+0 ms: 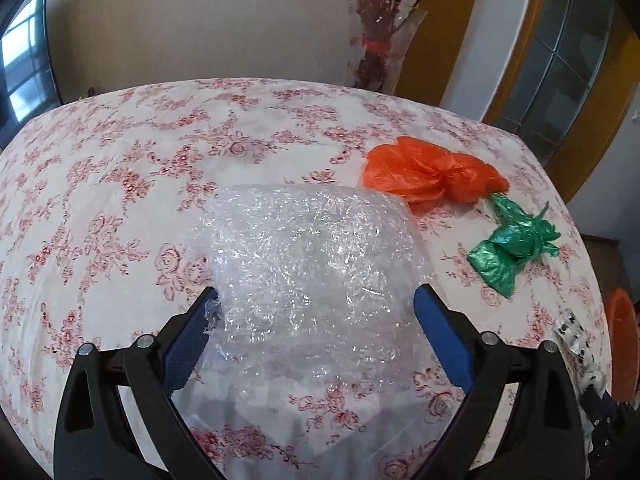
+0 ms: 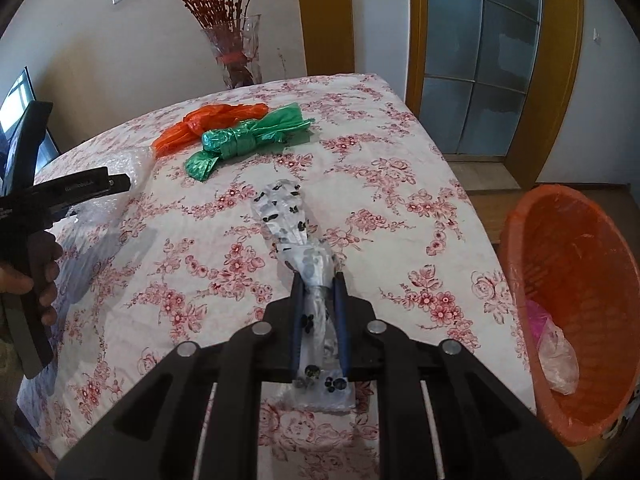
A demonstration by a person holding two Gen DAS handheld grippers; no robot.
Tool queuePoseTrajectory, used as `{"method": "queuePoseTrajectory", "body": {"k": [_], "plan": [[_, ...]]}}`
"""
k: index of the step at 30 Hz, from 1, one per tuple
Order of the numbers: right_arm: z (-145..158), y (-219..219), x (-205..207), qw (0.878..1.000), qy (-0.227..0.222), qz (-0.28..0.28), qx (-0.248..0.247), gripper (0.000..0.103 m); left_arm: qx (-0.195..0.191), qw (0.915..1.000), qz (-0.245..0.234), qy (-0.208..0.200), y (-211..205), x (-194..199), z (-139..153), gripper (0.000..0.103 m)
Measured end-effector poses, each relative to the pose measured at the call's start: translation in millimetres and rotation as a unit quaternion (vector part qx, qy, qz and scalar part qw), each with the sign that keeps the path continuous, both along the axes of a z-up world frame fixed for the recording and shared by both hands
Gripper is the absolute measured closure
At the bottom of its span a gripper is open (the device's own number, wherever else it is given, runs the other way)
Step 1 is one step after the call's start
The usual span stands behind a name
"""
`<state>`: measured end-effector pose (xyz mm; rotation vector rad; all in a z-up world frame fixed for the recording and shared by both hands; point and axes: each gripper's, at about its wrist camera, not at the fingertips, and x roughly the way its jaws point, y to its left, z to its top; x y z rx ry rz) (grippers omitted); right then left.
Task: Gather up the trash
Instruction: 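Grasp the white patterned bag with the right gripper while the left gripper grasps the bubble wrap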
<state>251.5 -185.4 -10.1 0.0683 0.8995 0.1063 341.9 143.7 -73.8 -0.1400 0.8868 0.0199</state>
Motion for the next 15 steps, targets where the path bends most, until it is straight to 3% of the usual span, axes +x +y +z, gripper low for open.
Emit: {"method": "queuePoseTrajectory", "body": {"k": [2, 4, 7, 15], "plan": [[1, 1, -2, 1.000, 0.000, 0.001, 0.000, 0.088, 0.000, 0.9999, -0.012, -0.010, -3, -4, 1, 0.026], [1, 1, -3, 1.000, -0.001, 0.002, 0.000, 0.088, -0.013, 0.9995, -0.024, -0.016, -3, -7, 3, 0.048], [3, 2, -4, 1.000, -0.003, 0.001, 0.001, 0.088, -0.032, 0.9986, -0.036, -0.022, -2, -12, 3, 0.066], [14, -2, -13, 1.000, -0.017, -0.002, 0.003, 0.088, -0.062, 0.9965, -0.045, -0.032, -4, -23, 7, 0.074]]}}
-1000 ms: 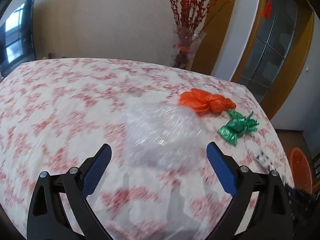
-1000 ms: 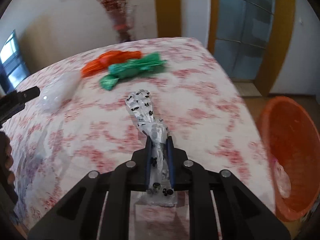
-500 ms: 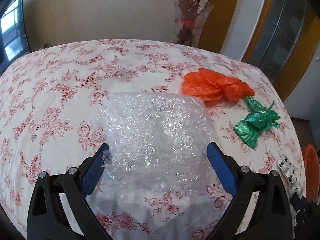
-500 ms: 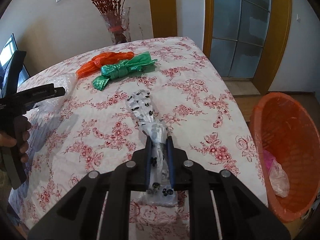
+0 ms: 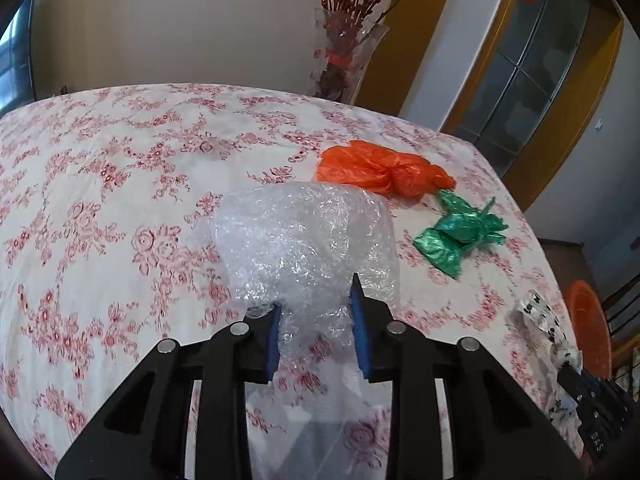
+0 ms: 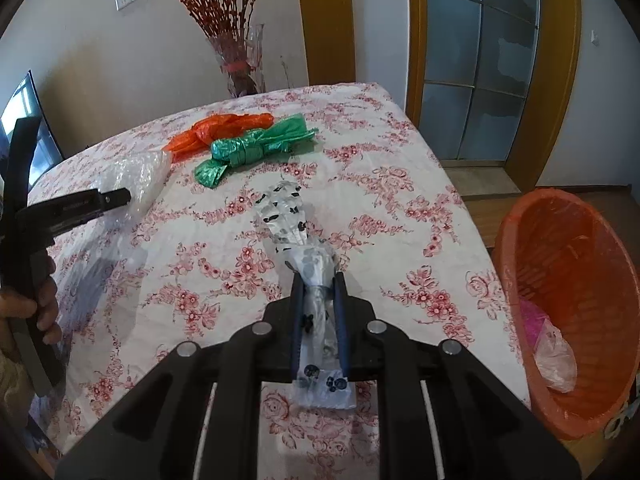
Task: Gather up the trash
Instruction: 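Grasp the white patterned bag with the right gripper while the left gripper grasps the bubble wrap, then carry both items over the wastebasket and open both grippers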
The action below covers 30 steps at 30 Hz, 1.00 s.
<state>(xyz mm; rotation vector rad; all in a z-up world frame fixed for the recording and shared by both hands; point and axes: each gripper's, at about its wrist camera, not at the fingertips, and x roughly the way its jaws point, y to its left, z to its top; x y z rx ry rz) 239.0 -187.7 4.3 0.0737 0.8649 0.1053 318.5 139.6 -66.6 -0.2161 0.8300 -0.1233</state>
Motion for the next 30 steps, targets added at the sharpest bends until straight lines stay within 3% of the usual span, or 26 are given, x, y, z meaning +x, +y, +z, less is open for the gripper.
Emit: {"method": "queuePoseTrajectory", "body": {"k": [13, 30], "plan": [[26, -28, -25, 0.999, -0.040, -0.036, -0.002, 0.088, -0.001, 0.9978, -0.054, -0.039, -46, -45, 25, 0.074], [60, -118, -68, 0.985, -0.098, -0.139, 0.019, 0.088, -0.010, 0.9838, -0.167, -0.063, -167, -83, 44, 0.074]]}}
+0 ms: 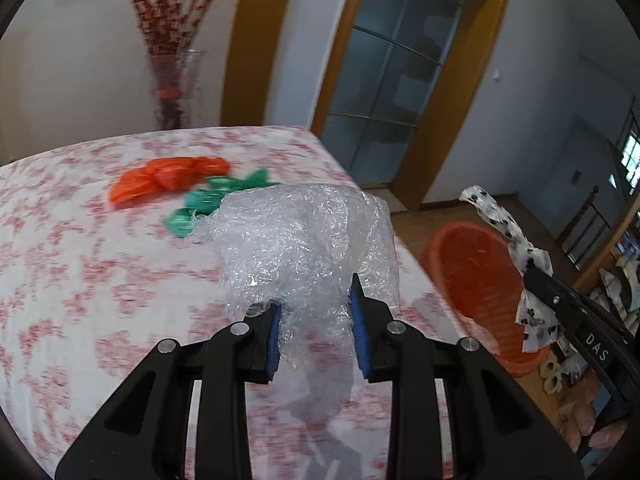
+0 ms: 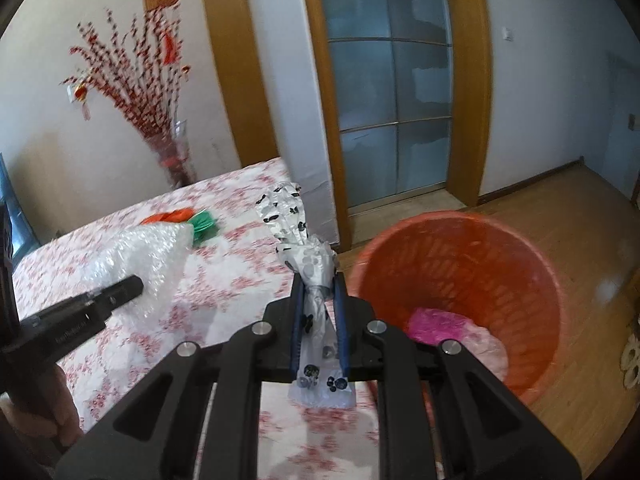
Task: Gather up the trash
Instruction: 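Carry both items over the wastebasket and open both grippers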
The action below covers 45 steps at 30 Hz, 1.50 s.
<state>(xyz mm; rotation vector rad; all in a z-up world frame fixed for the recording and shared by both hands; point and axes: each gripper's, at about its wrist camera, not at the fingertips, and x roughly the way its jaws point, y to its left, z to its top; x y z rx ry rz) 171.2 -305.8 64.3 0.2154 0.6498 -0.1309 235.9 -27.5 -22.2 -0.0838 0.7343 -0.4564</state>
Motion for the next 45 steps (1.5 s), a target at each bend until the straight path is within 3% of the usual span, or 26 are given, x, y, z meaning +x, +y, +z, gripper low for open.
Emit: {"method": "queuePoseTrajectory", "body": {"k": [17, 35, 37, 40, 45], "plan": [[-9, -94, -27, 0.995, -0.007, -0.092, 0.028, 0.088, -0.007, 0.9948, -0.101, 0.008, -122, -9, -1, 0.074], [-34, -154, -21, 0.989, -0.003, -0.132, 0.064, 0.084, 0.005, 0.9874, -0.155, 0.033, -199, -5, -21, 0.073], [-37, -159, -19, 0.988, -0.002, -0.136, 0.073, 0.083, 0.008, 0.9870, -0.156, 0.037, -202, -4, -24, 0.065], [-40, -166, -20, 0.986, -0.001, -0.143, 0.081, 0.072, 0.011, 0.9874, -0.151, 0.045, -203, -2, -30, 0.050], [-49, -167, -19, 0.986, 0.009, -0.147, 0.077, 0.064, 0.021, 0.9894, -0.132, 0.057, -195, 3, -40, 0.042]]}}
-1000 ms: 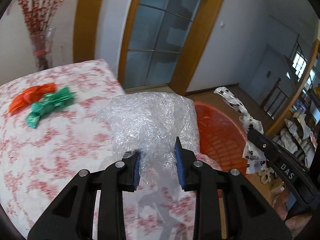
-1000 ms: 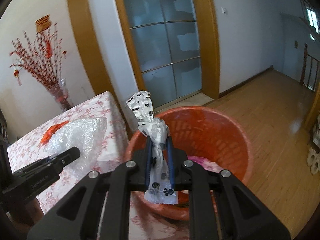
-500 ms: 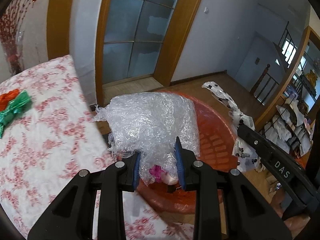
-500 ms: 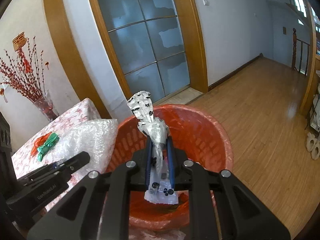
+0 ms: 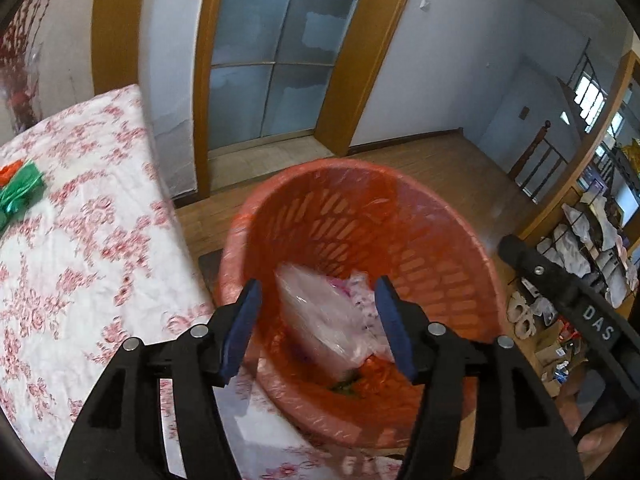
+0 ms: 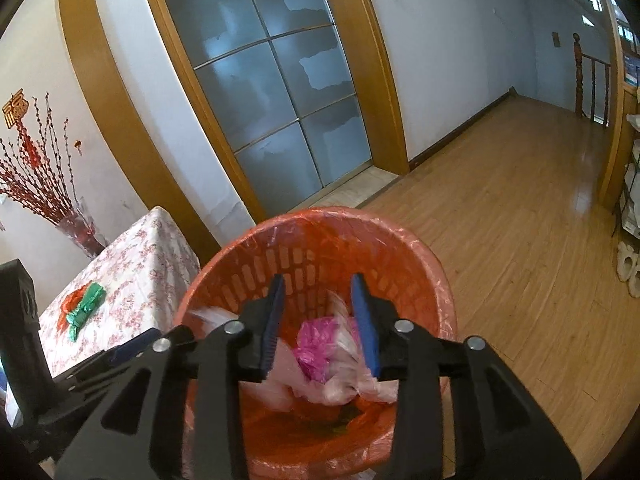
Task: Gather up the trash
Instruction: 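Carry both items over the wastebasket and open both grippers, then move both tools back over the table toward the orange and green bags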
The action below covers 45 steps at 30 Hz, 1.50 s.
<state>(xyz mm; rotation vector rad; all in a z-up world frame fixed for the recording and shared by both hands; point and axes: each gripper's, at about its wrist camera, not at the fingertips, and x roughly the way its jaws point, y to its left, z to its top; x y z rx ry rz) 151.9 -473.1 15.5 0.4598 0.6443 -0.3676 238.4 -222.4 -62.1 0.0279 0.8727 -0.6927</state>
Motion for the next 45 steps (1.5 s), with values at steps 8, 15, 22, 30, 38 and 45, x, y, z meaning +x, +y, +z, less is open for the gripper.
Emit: {"method": "queuePoseTrajectory", "body": {"k": [8, 15, 22, 30, 38, 45], "plan": [[-5, 10, 3, 1.000, 0.012, 0.002, -0.011, 0.050, 0.017, 0.9987, 0.046, -0.018, 38, 4, 3, 0.028], [-2, 36, 16, 0.999, 0.019, 0.036, -0.023, 0.049, 0.035, 0.9953, 0.082, -0.039, 83, 12, 10, 0.027], [-1, 95, 46, 0.993, 0.029, 0.113, -0.034, 0.049, 0.061, 0.9857, 0.143, -0.067, 147, 22, 13, 0.026], [5, 196, 98, 0.973, 0.031, 0.225, -0.037, 0.049, 0.083, 0.9620, 0.245, -0.089, 241, 34, 17, 0.026], [-4, 290, 157, 0.955, 0.040, 0.293, -0.014, 0.050, 0.079, 0.9337, 0.336, -0.095, 332, 47, 22, 0.026], [-7, 344, 214, 0.956, 0.041, 0.290, -0.002, 0.050, 0.070, 0.9169, 0.383, -0.088, 377, 58, 19, 0.026]]}}
